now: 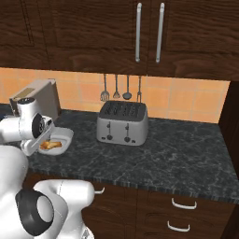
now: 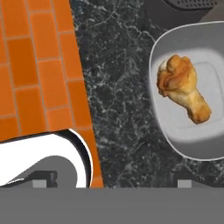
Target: Take the meat container that has the chicken drumstick and place it on the second highest rack of the freezer. Then take the vegetable container that has the onion and lime and place it on the highest rack of the freezer.
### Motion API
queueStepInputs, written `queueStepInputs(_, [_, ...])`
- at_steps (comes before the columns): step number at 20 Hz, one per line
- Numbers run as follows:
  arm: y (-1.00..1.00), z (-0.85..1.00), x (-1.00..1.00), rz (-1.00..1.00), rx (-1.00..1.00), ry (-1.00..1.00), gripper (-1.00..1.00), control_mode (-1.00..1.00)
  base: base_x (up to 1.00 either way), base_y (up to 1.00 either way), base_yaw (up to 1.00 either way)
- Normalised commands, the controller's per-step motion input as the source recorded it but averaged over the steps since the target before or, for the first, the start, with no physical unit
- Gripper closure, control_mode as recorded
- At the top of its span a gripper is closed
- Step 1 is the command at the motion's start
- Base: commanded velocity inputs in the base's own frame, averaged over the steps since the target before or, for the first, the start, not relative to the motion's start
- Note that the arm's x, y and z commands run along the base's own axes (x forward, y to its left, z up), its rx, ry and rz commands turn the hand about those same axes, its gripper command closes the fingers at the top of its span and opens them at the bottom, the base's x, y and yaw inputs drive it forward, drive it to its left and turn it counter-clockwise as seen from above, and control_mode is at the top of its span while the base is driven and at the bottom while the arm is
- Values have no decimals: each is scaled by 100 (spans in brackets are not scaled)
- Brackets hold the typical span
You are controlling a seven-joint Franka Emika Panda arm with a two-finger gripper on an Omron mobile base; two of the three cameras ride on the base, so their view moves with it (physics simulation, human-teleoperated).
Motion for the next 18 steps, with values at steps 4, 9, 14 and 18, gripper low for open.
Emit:
queueStepInputs(4, [34, -25, 3, 7, -1, 10, -100, -100, 0, 0, 0])
queueStepInputs(9, [30, -19, 26, 1, -7, 3, -100, -100, 0, 0, 0])
queueStepInputs(14, [12, -11, 35, 0, -5, 0, -100, -100, 0, 0, 0])
queueStepInputs(18, [-2, -9, 31, 0, 0, 0, -100, -100, 0, 0, 0])
